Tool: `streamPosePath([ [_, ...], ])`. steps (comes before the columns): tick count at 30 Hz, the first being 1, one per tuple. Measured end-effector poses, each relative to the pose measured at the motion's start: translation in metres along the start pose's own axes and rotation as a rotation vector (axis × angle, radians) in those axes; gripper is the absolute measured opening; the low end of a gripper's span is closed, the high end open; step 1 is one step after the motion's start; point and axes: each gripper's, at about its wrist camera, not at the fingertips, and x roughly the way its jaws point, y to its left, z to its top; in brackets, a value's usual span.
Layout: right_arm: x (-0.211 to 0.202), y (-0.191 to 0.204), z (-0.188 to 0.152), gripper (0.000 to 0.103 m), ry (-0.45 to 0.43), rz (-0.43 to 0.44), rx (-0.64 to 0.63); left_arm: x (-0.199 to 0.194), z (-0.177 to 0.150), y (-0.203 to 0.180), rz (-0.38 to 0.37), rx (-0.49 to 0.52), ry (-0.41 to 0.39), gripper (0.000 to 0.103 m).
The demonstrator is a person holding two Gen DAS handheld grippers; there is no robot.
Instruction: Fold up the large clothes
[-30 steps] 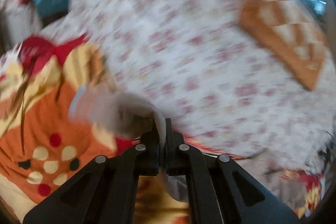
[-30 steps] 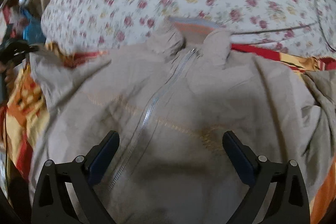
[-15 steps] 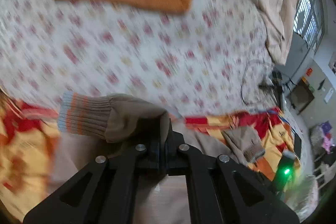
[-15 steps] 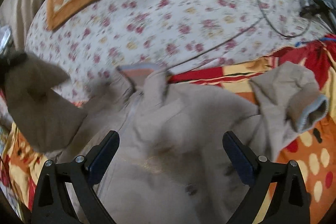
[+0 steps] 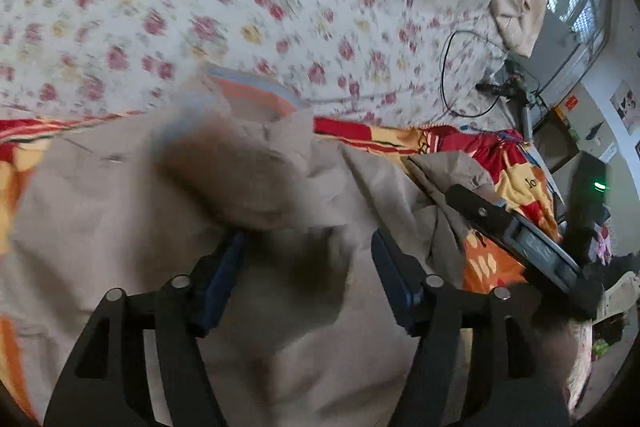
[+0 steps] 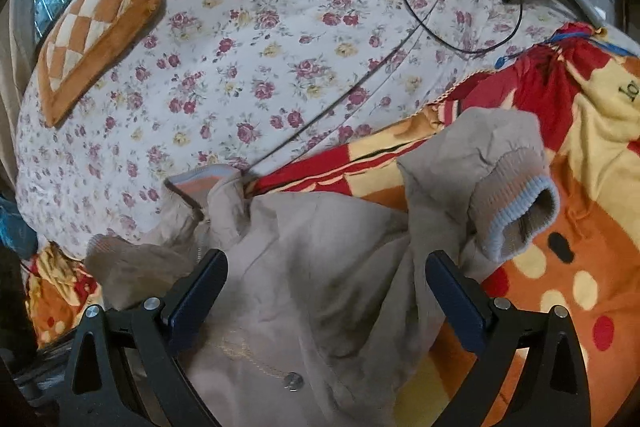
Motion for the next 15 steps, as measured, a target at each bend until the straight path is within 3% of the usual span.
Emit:
streamPosePath([
  [2, 0.003, 0.002, -0.002, 0.100, 0.023, 0.042, 0.013, -0.029, -0.009, 0.017, 0.061, 0.011, -0.040, 0.076],
  [5, 0.011, 0.009, -0.008, 0.100, 0.061, 0.097, 0.013, -0.053, -0.023, 0.050, 0.135, -0.020, -0.074, 0.077],
  [8, 0.015, 0.026, -0.014, 0.100, 0.073, 0.158, -0.042, -0.062, -0.033, 0.100, 0.275, -0.166, -0.081, 0.077],
  [12, 0.013, 0.060, -0.028, 0.100, 0.081, 0.260, -0.198, -0.053, -0.041, 0.143, 0.405, -0.296, -0.099, 0.077],
  [15, 0.013, 0.096, -0.049, 0.100, 0.084, 0.291, -0.426, -0.041, -0.049, 0.162, 0.502, -0.327, -0.082, 0.077],
])
